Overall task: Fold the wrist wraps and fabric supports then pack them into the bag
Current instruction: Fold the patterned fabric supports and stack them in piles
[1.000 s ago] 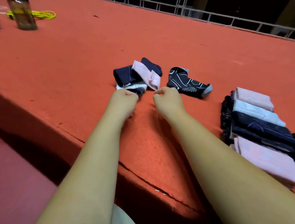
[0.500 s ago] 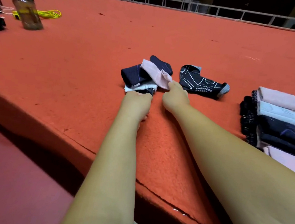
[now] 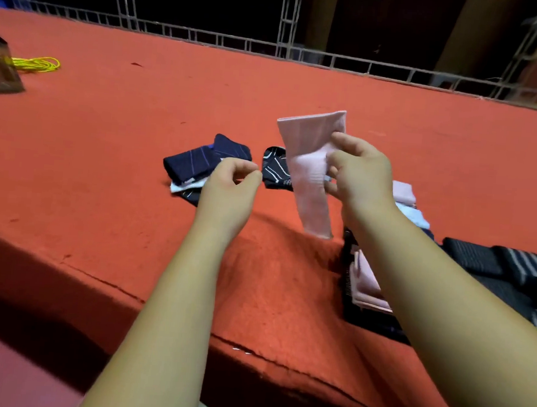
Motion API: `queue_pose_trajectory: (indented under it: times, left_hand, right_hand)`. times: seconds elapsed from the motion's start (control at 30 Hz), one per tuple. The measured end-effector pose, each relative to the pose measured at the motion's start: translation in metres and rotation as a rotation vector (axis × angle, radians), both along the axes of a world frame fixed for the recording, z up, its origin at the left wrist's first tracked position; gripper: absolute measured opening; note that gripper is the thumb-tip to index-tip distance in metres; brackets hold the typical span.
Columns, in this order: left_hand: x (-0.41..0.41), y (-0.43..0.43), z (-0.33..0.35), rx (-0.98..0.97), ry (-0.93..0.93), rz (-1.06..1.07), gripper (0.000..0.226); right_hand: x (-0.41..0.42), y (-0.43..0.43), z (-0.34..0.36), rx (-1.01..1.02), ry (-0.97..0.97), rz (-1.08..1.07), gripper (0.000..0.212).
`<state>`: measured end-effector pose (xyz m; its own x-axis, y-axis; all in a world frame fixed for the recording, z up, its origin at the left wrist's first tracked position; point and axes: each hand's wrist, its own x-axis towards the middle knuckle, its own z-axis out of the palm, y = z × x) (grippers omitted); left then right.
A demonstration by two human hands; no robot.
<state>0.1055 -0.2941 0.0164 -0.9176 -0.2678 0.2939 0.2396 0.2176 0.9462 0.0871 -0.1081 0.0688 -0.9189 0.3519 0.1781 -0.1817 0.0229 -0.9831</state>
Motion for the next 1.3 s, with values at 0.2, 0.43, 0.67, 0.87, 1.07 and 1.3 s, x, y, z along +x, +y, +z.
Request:
queue_pose_trajectory:
  times: [0.2,0.43,0.67,0.87,1.07,1.3]
  left_hand:
    - [0.035,0.064,0.021,0.167,-0.105,-0.388,0.035]
    - [0.088,0.132,0.040,0.421,-0.235,-0.707,0.023]
    - [0.109,0.172,0.037,0.347,-0.368,-0.731,0.017]
    - [0.099,0.179,0.031,0.176,-0.269,-0.670,0.009]
    - [0.088,0.175,0.029,0.066,-0.233,-0.700,0.020]
    - [0.088,0.180,0.032,0.135,-0.311,-0.718,0.022]
  right_hand:
    - [0.090,0.072,0.030,-0.188,-0.025,0.112,0.039]
    - [0.157,0.150,0.016,-0.202,-0.055,0.120,0.049]
    - [0.191,0.199,-0.016,-0.257,-0.217,0.243,0.026]
    - [0.191,0.217,-0.028,-0.056,-0.204,0.203,0.015]
    - [0.183,0.231,-0.044,-0.092,-0.163,0.271,0.023]
    - [0.181,0.235,-0.047,-0.287,-0.147,0.311,0.036]
